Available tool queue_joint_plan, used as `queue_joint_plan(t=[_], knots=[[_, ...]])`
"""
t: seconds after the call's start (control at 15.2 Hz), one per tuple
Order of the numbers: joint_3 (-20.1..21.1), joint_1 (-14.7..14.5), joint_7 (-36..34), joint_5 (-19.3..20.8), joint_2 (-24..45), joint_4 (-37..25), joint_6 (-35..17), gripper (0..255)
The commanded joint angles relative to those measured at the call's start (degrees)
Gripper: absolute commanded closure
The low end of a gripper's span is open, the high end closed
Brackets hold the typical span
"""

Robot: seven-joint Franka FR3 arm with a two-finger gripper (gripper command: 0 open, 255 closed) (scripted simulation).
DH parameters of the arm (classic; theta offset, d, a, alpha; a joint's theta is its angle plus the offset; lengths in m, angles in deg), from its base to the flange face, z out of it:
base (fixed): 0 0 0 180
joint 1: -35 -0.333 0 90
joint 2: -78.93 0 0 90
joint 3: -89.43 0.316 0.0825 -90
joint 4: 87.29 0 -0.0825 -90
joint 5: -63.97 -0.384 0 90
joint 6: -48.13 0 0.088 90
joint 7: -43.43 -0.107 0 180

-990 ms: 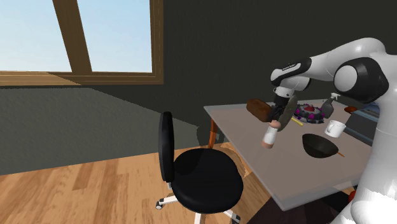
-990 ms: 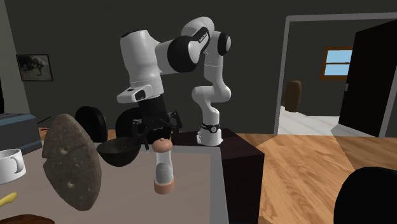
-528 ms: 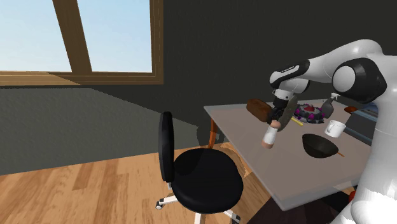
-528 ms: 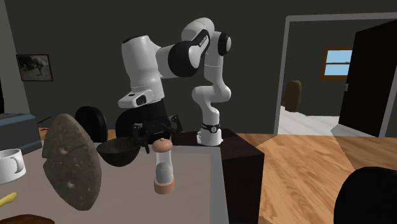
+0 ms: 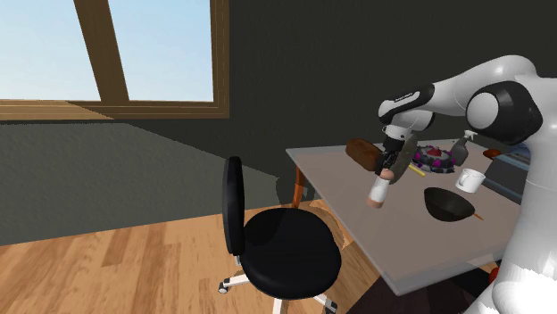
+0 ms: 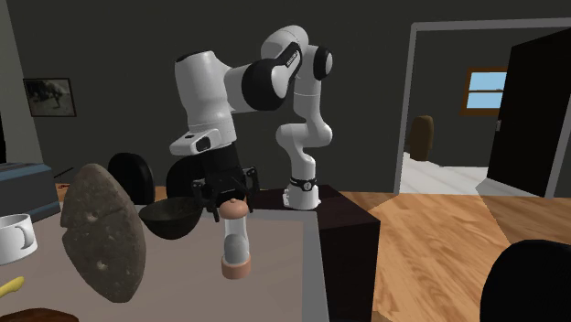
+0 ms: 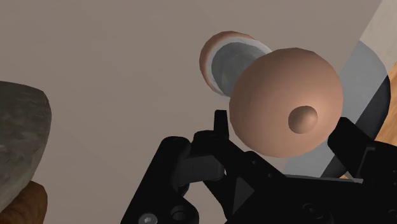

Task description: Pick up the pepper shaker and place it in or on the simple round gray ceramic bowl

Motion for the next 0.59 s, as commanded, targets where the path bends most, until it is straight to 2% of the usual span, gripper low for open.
queue_joint_plan(t=[0.0,0.2,0.53], knots=[[-0.01,0.01,0.0,0.01,0.03,0.02,-0.02,255],[-0.02,0.0,-0.01,0.03,-0.01,0.04,-0.01,255],[-0.42,-0.25,-1.04,1.21,-1.66,-1.84,3.18,255]])
